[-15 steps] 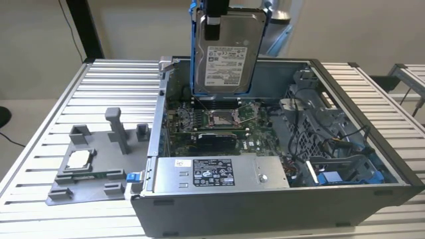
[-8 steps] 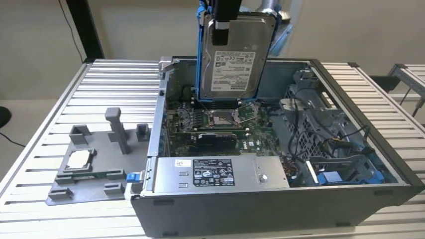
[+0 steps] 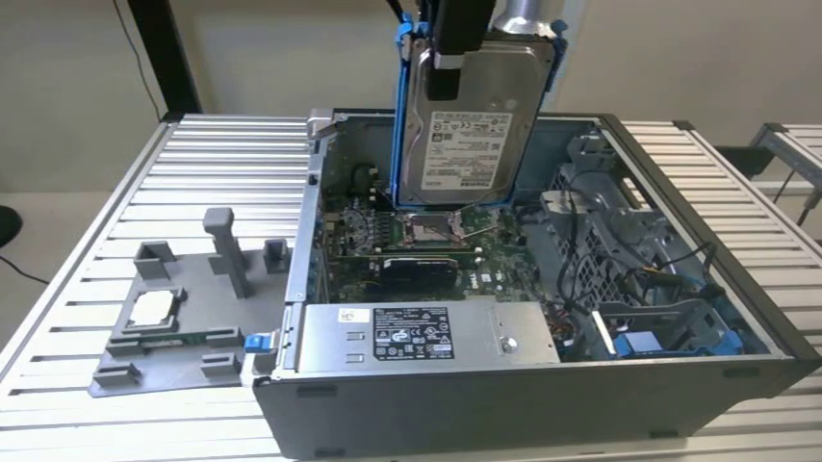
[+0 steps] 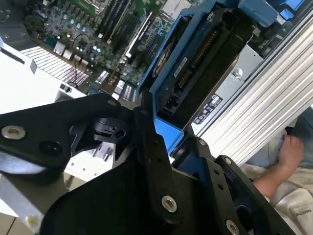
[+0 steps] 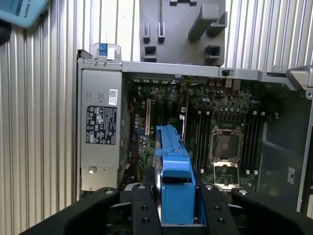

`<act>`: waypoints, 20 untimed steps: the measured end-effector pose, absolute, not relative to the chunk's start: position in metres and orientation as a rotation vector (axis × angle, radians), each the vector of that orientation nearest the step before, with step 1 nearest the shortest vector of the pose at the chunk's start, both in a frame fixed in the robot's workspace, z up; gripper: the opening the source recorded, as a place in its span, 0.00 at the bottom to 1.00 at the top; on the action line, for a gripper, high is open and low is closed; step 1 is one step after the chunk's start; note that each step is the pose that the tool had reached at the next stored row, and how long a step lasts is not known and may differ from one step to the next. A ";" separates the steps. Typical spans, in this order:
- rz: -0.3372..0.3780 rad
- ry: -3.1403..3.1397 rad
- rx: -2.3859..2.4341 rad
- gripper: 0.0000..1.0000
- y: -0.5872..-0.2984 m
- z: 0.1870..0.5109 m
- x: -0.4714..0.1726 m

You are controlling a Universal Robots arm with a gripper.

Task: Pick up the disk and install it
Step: 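Pick up the disk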

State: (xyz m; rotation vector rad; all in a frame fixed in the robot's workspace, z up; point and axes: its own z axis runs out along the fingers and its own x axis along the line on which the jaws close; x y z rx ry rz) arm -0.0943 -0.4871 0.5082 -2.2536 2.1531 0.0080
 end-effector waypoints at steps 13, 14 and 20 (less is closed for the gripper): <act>0.010 2.154 -2.255 0.00 -0.518 0.508 -0.073; 0.010 2.154 -2.255 0.00 -0.520 0.508 -0.071; 0.012 2.155 -2.255 0.00 -0.530 0.508 -0.059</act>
